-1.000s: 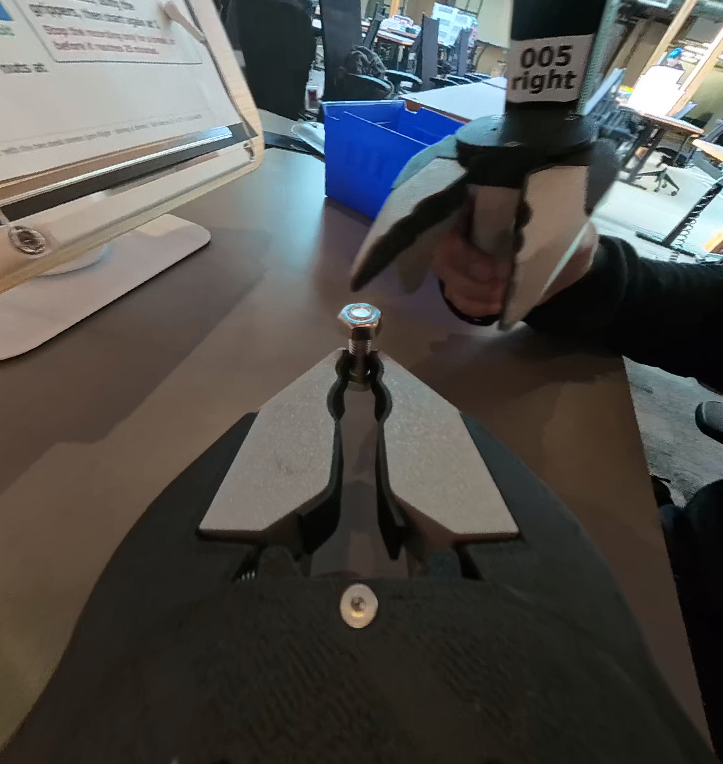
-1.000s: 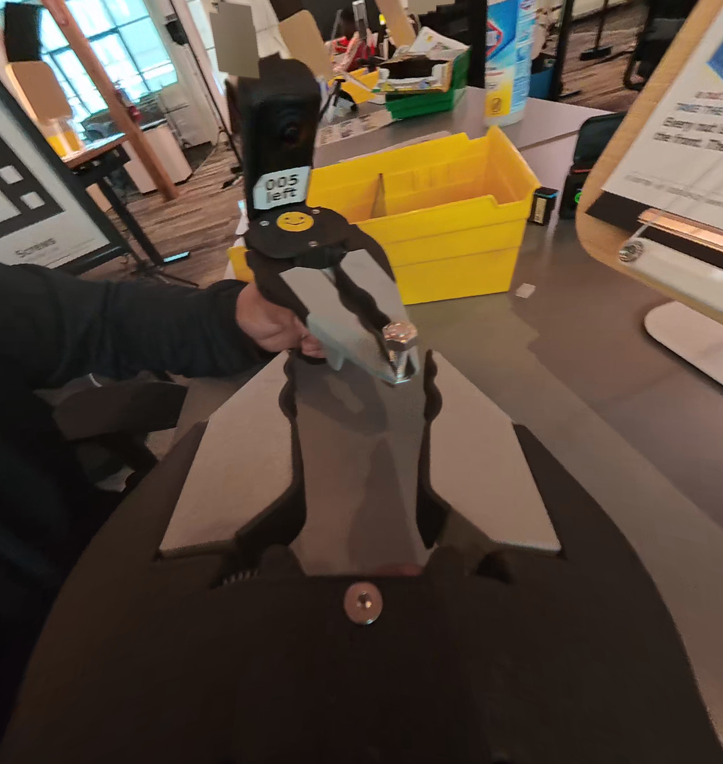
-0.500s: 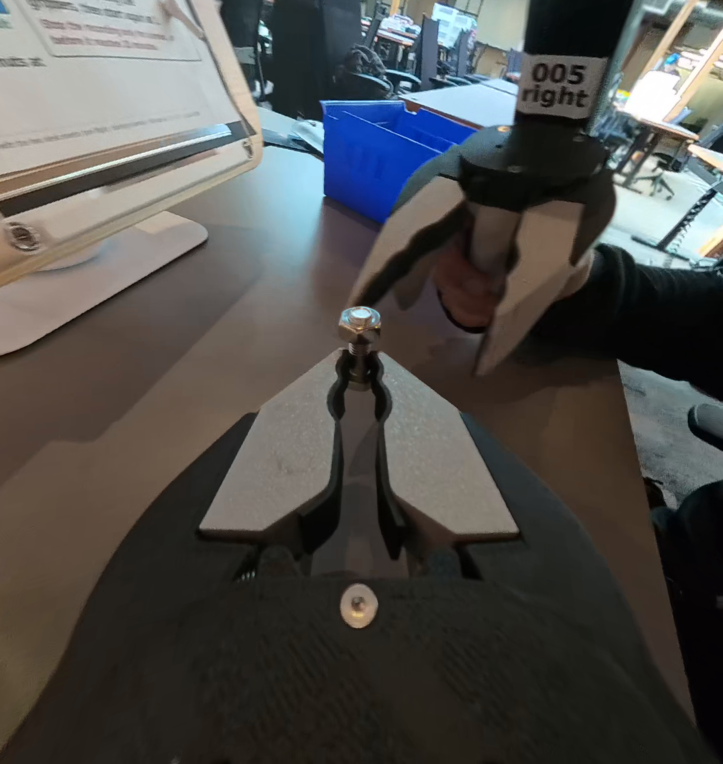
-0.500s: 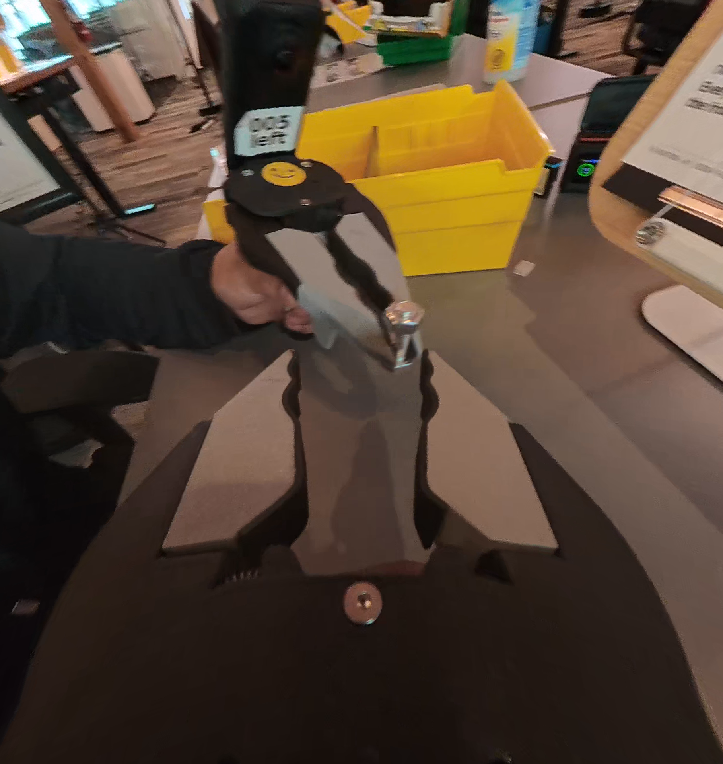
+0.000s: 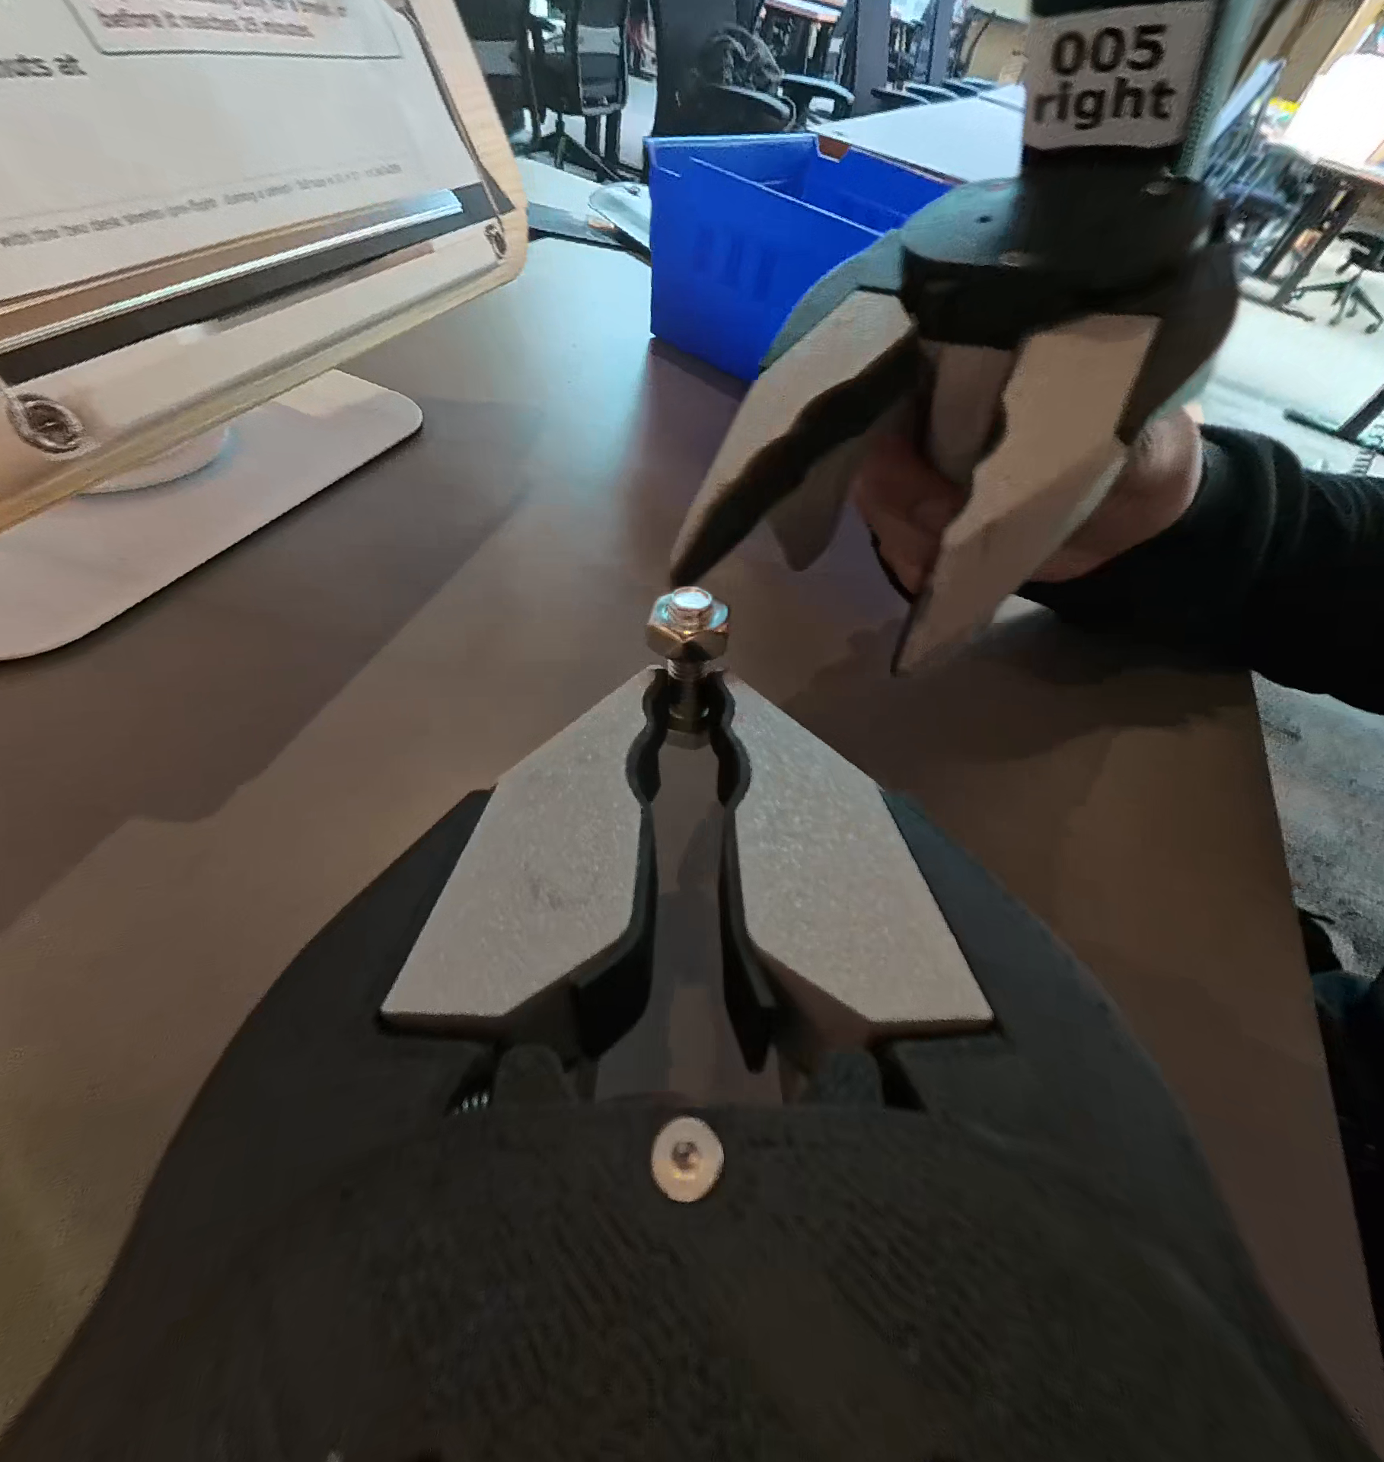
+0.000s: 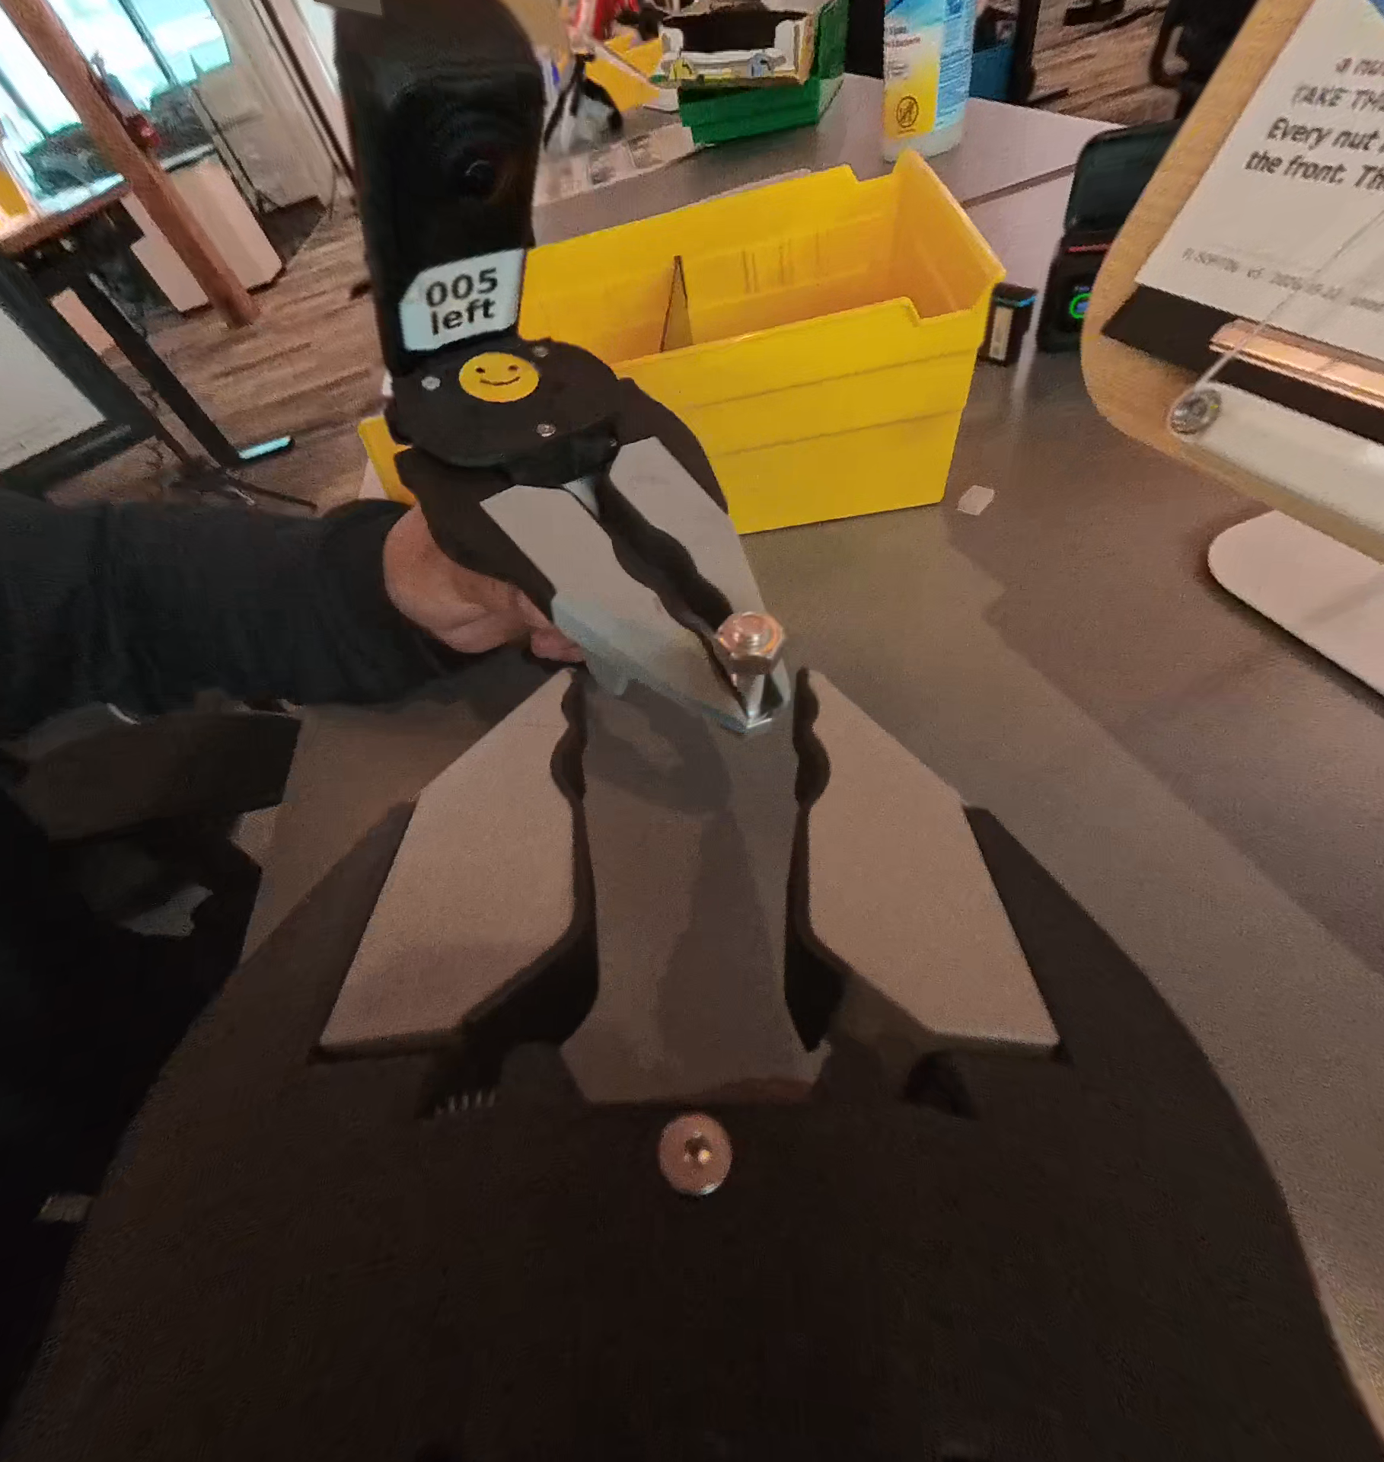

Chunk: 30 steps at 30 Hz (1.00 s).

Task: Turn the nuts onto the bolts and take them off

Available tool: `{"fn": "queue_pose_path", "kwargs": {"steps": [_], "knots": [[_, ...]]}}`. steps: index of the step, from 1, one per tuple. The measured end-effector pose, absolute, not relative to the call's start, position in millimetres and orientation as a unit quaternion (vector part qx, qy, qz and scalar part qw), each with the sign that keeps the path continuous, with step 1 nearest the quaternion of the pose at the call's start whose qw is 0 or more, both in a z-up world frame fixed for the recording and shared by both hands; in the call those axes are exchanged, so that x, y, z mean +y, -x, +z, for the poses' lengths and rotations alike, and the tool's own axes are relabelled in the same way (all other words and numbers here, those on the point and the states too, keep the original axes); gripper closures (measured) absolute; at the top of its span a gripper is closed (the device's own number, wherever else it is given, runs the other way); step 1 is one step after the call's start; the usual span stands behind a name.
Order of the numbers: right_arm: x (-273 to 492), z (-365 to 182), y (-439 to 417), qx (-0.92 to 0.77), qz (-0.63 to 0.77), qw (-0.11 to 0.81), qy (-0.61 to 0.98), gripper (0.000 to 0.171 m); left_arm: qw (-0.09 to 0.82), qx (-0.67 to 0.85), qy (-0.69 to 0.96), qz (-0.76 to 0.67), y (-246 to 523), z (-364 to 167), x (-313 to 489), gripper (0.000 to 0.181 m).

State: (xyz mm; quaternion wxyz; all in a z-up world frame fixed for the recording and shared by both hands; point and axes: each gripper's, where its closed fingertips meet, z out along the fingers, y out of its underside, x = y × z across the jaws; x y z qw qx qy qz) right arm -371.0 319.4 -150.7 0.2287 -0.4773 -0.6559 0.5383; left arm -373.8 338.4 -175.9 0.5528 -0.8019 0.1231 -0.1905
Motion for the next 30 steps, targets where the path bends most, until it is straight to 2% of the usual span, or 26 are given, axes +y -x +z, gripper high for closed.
{"fn": "queue_pose_path", "kwargs": {"steps": [3,5,11,14,22,23,25,26,28,30], "knots": [[324.5,-155.2,375.0,-0.633,0.549,0.205,0.506,0.124,0.549,0.138,0.804,-0.180,370.0,-179.3,338.4,0.174],[318.8,-163.0,374.2,-0.640,0.550,0.179,0.506,0.143,0.547,0.144,0.804,-0.180,366.8,-181.0,338.2,0.174],[322.0,-168.5,374.2,-0.615,0.567,0.149,0.527,0.159,0.549,0.155,0.802,-0.177,362.4,-181.6,336.6,0.174],[325.1,-165.6,368.6,-0.603,0.570,0.147,0.538,0.161,0.557,0.157,0.796,-0.178,355.8,-179.3,338.9,0.174],[328.5,-149.3,336.8,-0.587,0.493,0.267,0.583,0.164,0.574,0.164,0.761,-0.252,342.2,-160.8,329.0,0.165],[332.8,-143.7,330.1,-0.586,0.475,0.286,0.591,0.171,0.576,0.171,0.759,-0.253,340.7,-159.3,327.4,0.165],[345.6,-119.9,314.8,-0.576,0.453,0.331,0.595,0.171,0.573,0.184,0.757,-0.254,336.8,-159.4,324.9,0.165],[352.2,-105.7,306.1,-0.571,0.448,0.342,0.597,0.171,0.571,0.187,0.761,-0.244,336.9,-161.9,325.7,0.166],[377.5,-80.7,289.4,-0.548,0.426,0.381,0.610,0.171,0.569,0.193,0.765,-0.233,331.1,-169.8,330.4,0.180],[411.5,-86.8,278.5,-0.546,0.355,0.408,0.640,0.171,0.537,0.193,0.801,-0.179,336.3,-186.6,340.0,0.181]]}}
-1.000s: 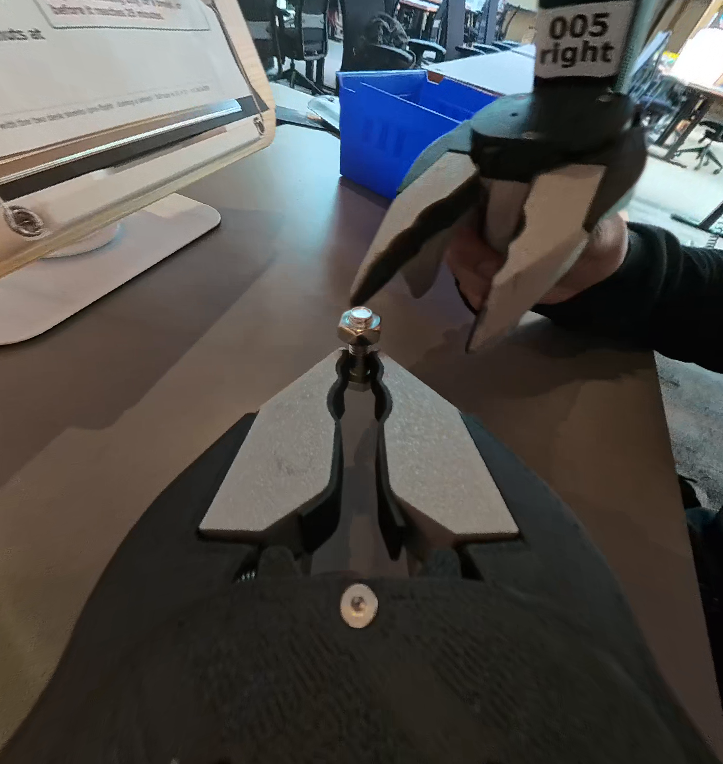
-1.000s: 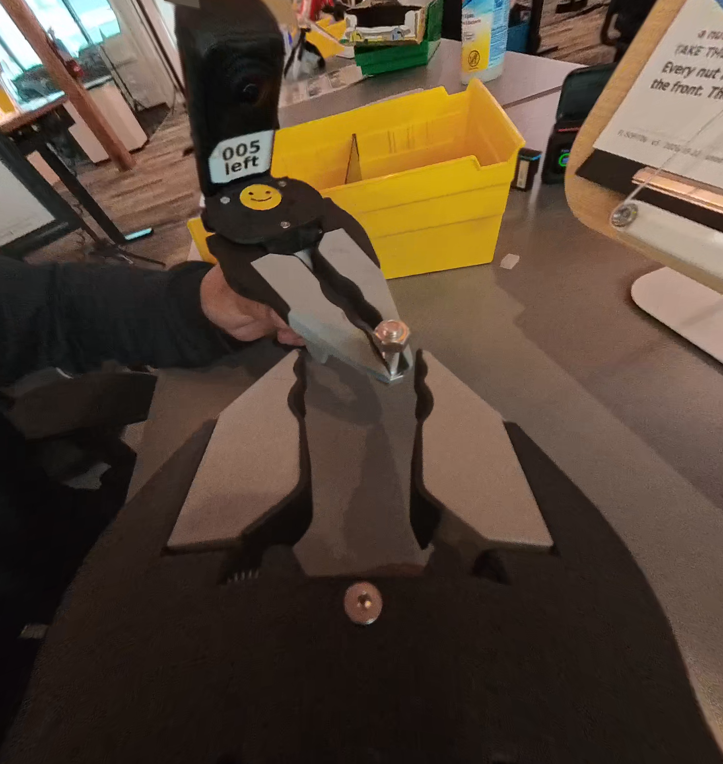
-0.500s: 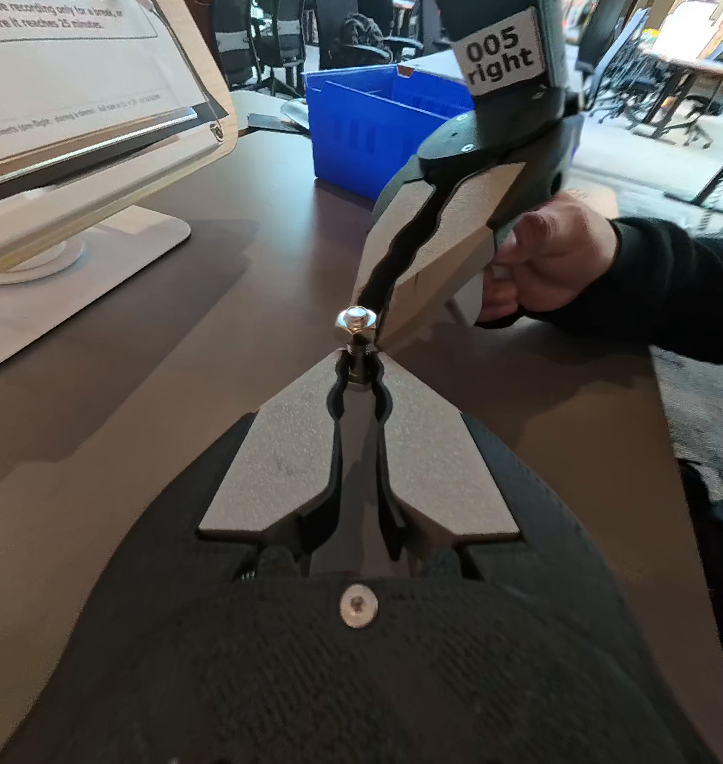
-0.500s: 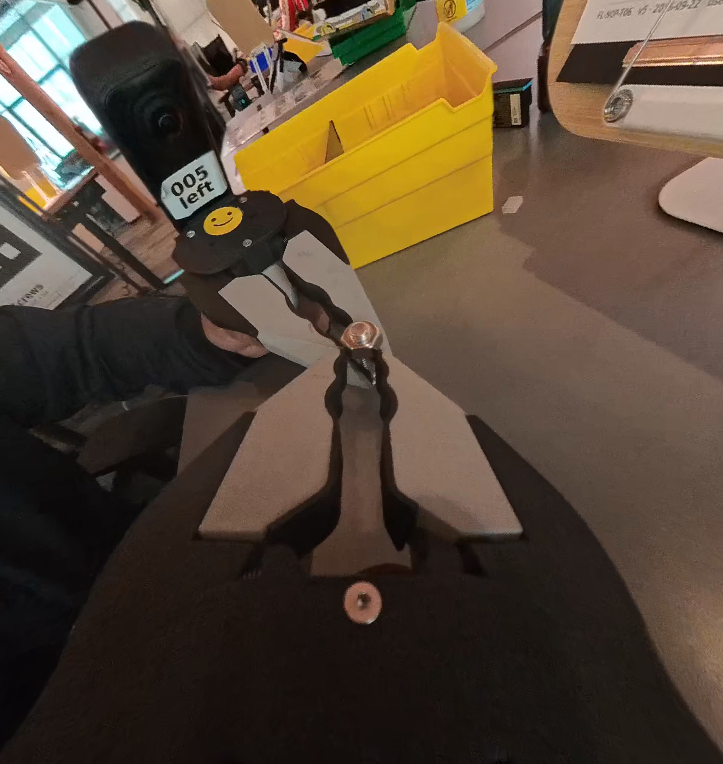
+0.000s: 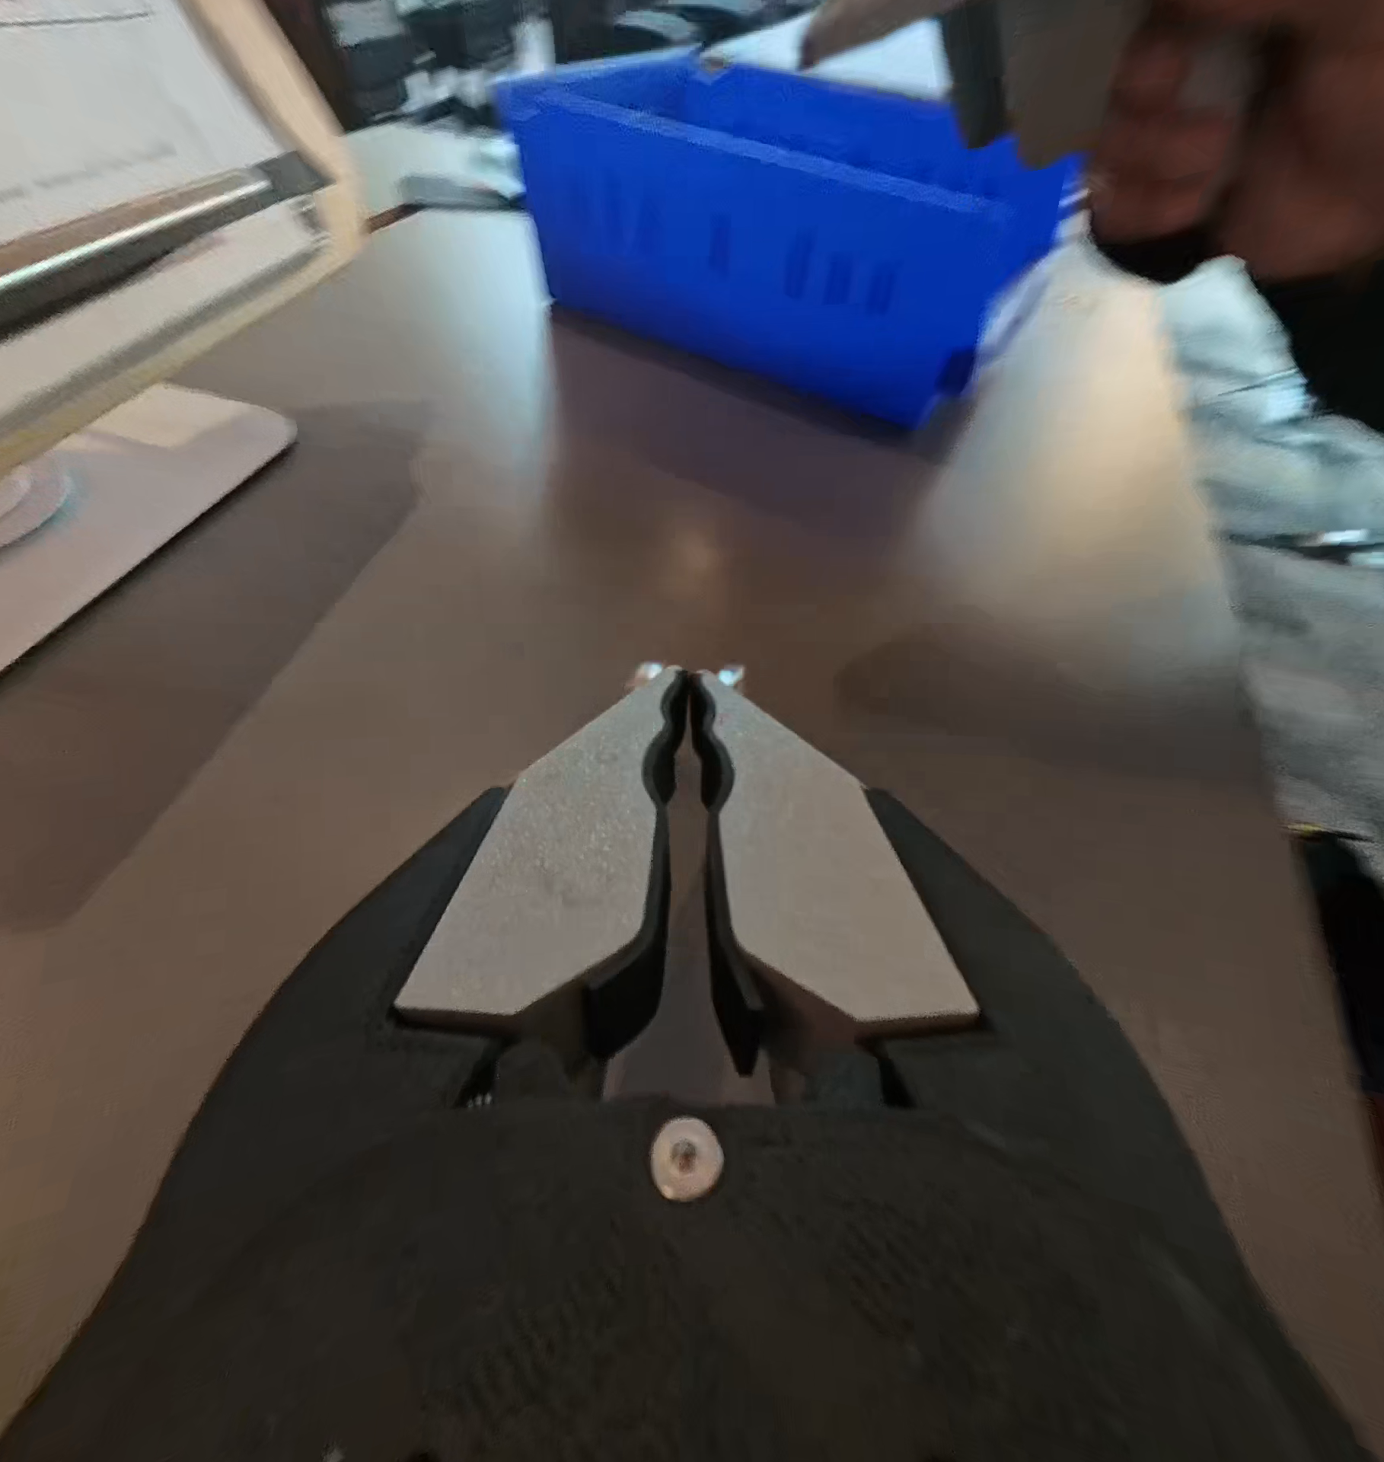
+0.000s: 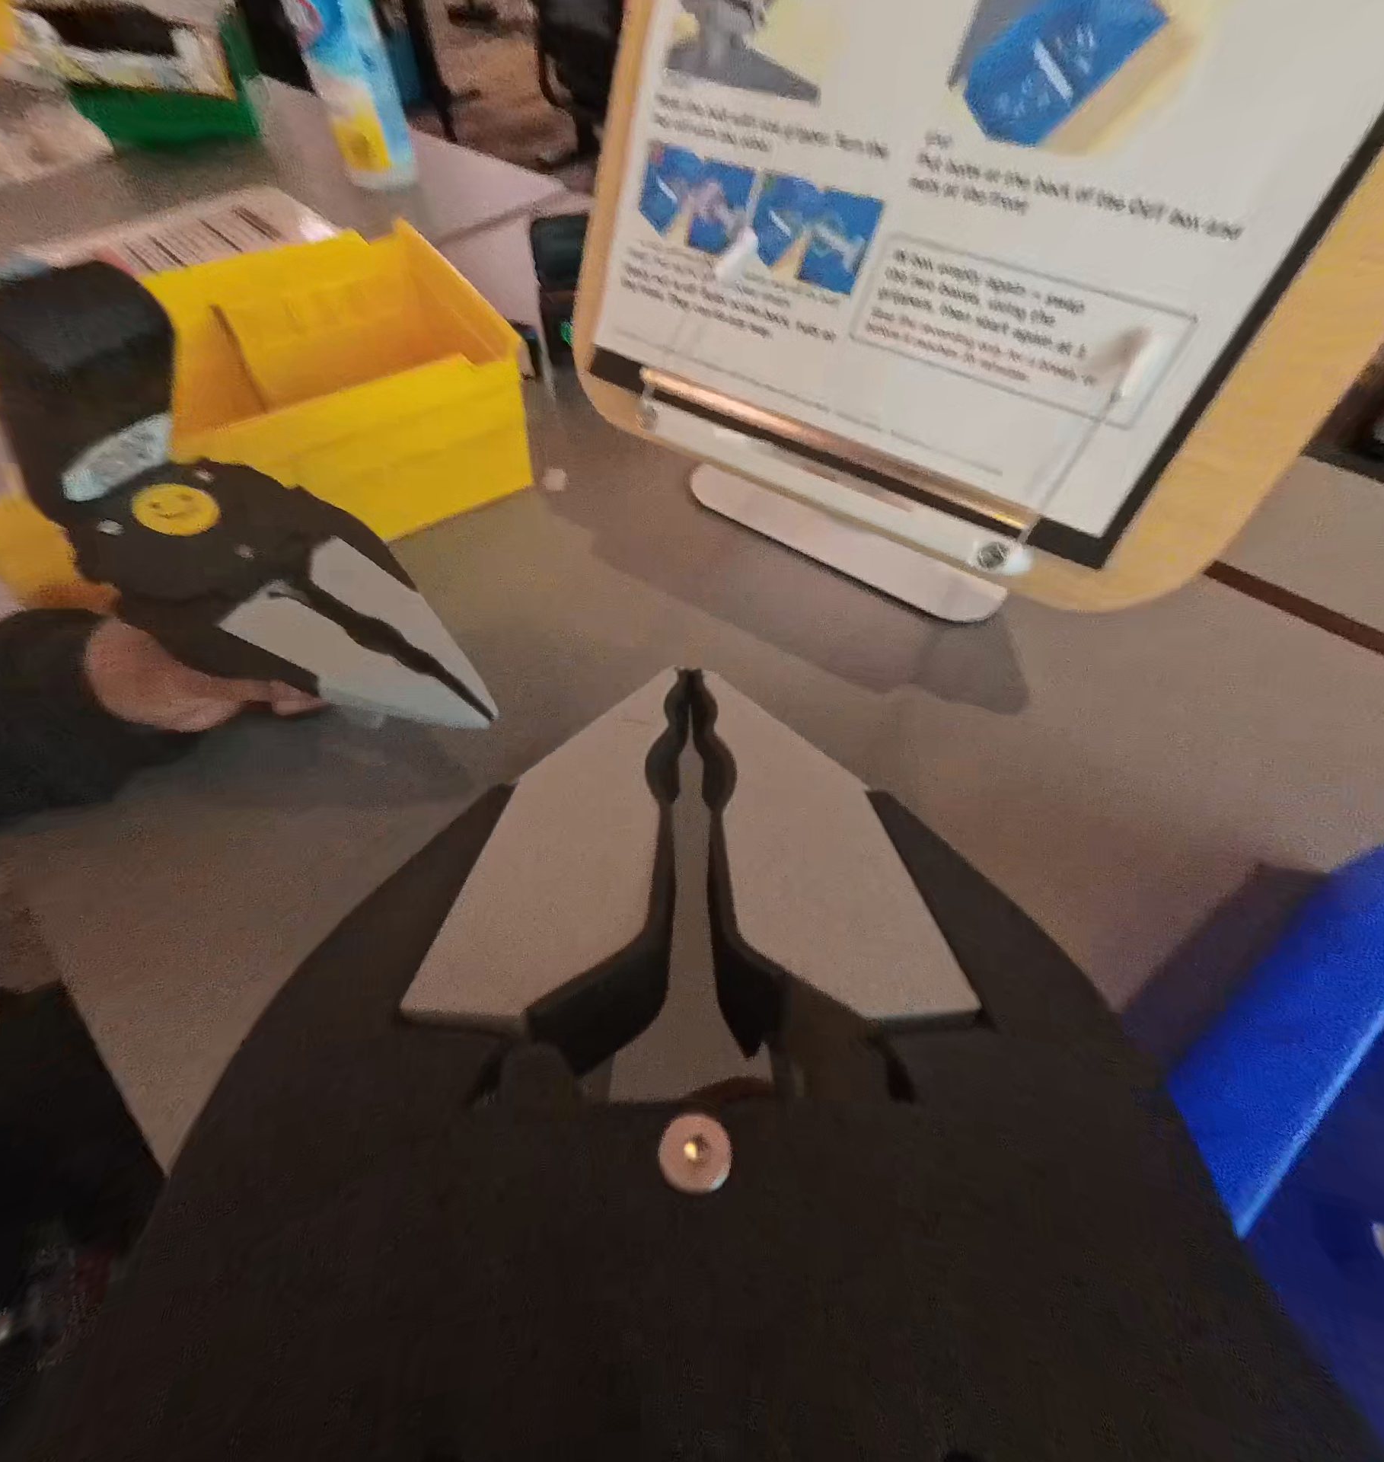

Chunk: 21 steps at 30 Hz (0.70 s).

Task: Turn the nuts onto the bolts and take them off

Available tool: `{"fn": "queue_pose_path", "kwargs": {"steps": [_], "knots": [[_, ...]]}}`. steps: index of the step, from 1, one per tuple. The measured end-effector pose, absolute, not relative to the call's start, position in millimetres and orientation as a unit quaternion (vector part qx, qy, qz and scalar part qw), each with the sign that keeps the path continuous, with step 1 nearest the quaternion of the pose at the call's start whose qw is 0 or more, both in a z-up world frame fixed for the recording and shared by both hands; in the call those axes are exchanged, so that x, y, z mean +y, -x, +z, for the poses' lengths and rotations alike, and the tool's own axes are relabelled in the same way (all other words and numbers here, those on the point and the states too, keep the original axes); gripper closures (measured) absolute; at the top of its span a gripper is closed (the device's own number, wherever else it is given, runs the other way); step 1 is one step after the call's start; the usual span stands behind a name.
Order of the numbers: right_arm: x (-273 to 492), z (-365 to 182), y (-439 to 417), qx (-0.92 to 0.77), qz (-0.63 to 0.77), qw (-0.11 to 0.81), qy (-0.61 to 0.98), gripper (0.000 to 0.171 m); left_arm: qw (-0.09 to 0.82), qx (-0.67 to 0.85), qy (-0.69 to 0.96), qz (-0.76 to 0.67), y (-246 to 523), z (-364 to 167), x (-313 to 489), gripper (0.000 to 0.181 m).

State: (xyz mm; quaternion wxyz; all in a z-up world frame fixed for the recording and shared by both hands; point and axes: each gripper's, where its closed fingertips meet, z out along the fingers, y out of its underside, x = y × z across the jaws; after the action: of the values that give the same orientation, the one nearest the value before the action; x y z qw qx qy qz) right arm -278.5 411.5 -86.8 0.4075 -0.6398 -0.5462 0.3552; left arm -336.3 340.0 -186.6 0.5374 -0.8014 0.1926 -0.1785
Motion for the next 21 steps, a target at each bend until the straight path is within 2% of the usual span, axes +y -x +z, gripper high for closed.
{"fn": "queue_pose_path", "kwargs": {"steps": [3,4,5,6,9,10,13,14,17,19,21], "knots": [[393.8,-114.6,279.3,-0.551,0.390,0.327,0.661,0.171,0.537,0.183,0.812,-0.139,350.1,-190.5,342.9,0.181],[376.5,-116.2,280.5,-0.562,0.415,0.315,0.642,0.166,0.525,0.183,0.820,-0.134,353.8,-194.8,340.8,0.179],[361.5,-120.7,280.7,-0.579,0.420,0.312,0.625,0.153,0.516,0.177,0.829,-0.121,359.6,-199.1,339.8,0.174],[355.3,-131.6,278.3,-0.600,0.391,0.316,0.622,0.148,0.515,0.174,0.833,-0.107,364.5,-200.6,339.7,0.174],[384.5,-160.3,268.3,-0.612,0.242,0.374,0.653,0.156,0.512,0.169,0.836,-0.102,368.1,-202.1,341.7,0.173],[398.0,-166.1,266.6,-0.599,0.218,0.379,0.671,0.153,0.506,0.169,0.840,-0.102,368.0,-204.0,342.4,0.172],[435.9,-194.5,267.1,-0.575,0.172,0.352,0.718,0.127,0.500,0.175,0.843,-0.093,367.1,-206.6,343.2,0.172],[442.4,-206.6,270.7,-0.575,0.171,0.334,0.727,0.124,0.501,0.177,0.842,-0.090,366.9,-206.3,343.1,0.172],[434.3,-233.5,282.9,-0.581,0.224,0.252,0.741,0.126,0.511,0.172,0.837,-0.096,368.1,-202.7,342.2,0.173],[433.1,-238.2,284.8,-0.590,0.226,0.244,0.736,0.128,0.515,0.164,0.835,-0.098,371.5,-201.1,342.4,0.173],[436.1,-245.6,284.4,-0.601,0.206,0.240,0.734,0.144,0.514,0.161,0.836,-0.105,371.8,-201.3,342.7,0.174]]}}
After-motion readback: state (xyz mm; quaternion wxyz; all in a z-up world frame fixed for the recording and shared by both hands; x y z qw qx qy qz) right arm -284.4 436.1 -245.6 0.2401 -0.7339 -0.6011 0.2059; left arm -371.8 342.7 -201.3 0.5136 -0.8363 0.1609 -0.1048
